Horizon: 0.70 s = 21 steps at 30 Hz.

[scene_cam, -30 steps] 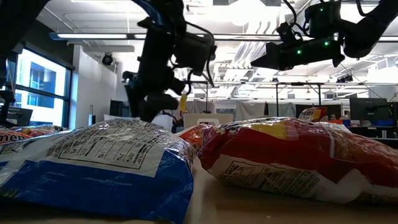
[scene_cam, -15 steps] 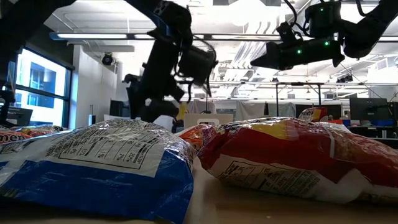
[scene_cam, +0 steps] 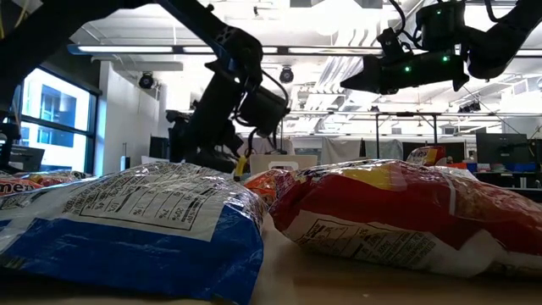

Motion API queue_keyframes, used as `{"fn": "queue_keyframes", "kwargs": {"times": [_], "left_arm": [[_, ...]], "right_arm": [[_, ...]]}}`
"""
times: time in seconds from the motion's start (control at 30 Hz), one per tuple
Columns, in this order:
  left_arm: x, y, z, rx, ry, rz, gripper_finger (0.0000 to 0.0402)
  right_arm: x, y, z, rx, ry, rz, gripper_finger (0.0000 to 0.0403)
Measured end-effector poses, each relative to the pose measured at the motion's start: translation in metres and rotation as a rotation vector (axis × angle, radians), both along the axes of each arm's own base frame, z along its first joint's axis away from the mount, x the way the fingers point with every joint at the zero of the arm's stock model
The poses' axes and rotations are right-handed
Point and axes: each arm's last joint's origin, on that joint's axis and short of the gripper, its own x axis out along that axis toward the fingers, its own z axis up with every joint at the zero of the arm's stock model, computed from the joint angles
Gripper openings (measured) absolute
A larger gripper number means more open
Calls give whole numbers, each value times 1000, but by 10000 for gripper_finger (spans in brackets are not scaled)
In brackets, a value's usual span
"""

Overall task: Sort Maruchan noodles
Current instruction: Put the blue noodle pack into the white bin

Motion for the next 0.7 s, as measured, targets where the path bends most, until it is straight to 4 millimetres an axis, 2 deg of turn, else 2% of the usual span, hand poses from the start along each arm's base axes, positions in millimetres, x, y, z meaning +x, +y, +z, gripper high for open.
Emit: {"fn": "queue_keyframes", "kwargs": {"times": [0.23,0.47,0.53,0.7], "left_arm": [[-1,0,-1,-90,6,-19,156],[-4,-7,-6,-185,68,-162,34],[-3,-8,-1,-193,49,-198,9],[-7,-7,35,-193,-79,-219,4]], "right_arm": [[0,0,0,0,0,0,0],[0,0,0,0,0,0,0],[0,0,0,0,0,0,0],[0,0,0,0,1,0,0]]}}
